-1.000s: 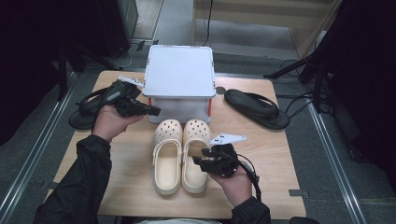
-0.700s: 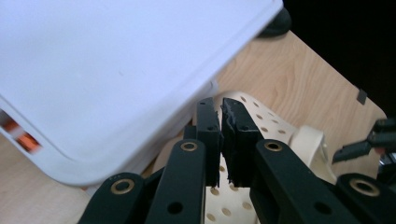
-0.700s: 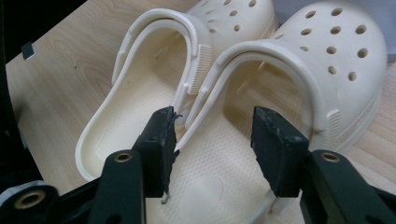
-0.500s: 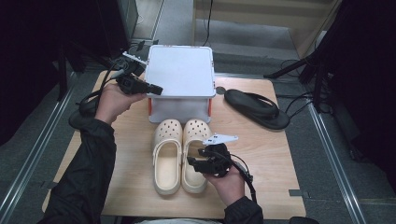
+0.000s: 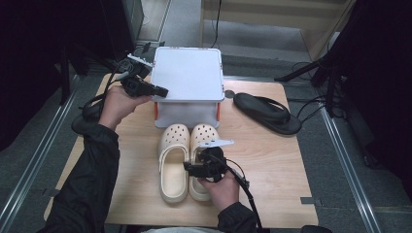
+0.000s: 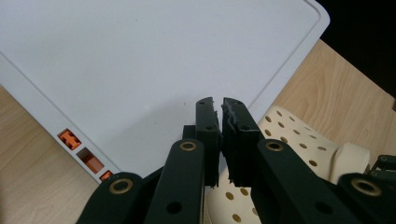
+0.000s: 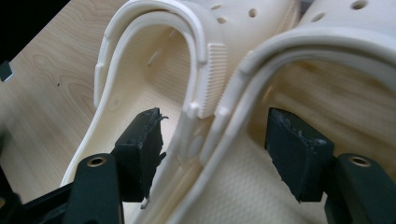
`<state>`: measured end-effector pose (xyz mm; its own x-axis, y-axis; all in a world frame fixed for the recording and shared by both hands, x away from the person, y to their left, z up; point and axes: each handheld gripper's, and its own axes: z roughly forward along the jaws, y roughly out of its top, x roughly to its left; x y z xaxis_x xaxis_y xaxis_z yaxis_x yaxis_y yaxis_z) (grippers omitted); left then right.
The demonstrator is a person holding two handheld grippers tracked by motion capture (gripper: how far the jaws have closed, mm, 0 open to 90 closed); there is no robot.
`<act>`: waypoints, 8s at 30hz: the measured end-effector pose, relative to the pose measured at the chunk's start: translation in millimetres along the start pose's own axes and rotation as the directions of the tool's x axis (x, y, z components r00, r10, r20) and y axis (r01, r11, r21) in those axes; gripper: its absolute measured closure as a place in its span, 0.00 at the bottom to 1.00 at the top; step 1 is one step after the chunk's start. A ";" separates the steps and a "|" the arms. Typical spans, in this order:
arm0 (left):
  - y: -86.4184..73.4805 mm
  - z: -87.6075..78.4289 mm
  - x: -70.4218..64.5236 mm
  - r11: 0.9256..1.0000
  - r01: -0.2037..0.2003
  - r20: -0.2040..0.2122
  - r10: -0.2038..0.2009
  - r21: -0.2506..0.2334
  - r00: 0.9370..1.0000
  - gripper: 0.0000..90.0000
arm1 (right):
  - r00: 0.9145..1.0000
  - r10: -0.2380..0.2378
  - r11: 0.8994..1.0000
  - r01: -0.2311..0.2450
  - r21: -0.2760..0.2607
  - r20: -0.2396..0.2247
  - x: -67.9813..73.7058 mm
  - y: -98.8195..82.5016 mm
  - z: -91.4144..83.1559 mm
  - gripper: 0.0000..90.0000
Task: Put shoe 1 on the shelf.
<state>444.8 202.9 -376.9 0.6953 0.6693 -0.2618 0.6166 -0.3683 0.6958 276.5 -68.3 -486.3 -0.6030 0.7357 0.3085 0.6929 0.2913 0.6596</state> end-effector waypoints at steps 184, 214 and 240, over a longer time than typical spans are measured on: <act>-3.7 0.1 -1.1 1.000 0.021 -0.005 -0.021 -0.017 1.000 0.95 | 0.995 -0.064 0.998 0.063 0.011 0.075 -0.1 43.9 75.0 1.00; -4.2 0.1 -0.1 1.000 0.021 0.000 -0.021 -0.022 1.000 0.95 | 0.993 0.003 1.000 0.000 -0.024 0.121 -12.5 89.4 113.9 1.00; -4.7 -0.1 0.4 0.999 0.033 0.005 -0.032 -0.026 0.999 0.95 | 0.996 -0.052 0.996 0.046 -0.077 -0.069 -6.0 43.6 4.9 1.00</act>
<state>442.1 205.0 -380.2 0.6767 0.6777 -0.2877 0.6292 -0.3296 0.7039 312.3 -57.0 -462.8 -0.6638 0.6755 0.3209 0.6318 0.2770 0.7239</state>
